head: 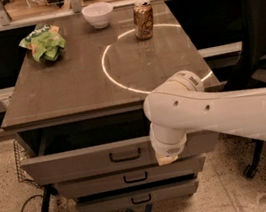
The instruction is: Close top drawer
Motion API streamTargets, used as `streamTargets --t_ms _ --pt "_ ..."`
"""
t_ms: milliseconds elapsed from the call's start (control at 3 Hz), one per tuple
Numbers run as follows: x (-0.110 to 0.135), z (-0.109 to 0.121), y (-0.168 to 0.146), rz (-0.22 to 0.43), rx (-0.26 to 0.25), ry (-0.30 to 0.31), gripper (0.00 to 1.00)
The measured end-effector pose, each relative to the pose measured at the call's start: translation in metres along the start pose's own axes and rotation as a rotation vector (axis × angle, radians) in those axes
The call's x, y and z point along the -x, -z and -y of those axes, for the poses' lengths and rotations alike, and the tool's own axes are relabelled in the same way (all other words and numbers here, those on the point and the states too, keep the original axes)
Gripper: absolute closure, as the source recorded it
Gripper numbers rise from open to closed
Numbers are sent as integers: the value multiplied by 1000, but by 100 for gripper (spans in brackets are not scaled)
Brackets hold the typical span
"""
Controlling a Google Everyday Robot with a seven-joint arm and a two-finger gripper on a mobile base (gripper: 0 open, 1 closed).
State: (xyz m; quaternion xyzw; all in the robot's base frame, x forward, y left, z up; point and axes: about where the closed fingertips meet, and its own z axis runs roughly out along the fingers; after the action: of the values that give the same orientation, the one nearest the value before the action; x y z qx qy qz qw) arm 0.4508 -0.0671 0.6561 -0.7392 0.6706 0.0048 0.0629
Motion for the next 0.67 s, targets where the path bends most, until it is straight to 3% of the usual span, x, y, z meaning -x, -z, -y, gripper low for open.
streamTargets --t_ms 667 --pt "3 44 -8 7 -11 -14 100"
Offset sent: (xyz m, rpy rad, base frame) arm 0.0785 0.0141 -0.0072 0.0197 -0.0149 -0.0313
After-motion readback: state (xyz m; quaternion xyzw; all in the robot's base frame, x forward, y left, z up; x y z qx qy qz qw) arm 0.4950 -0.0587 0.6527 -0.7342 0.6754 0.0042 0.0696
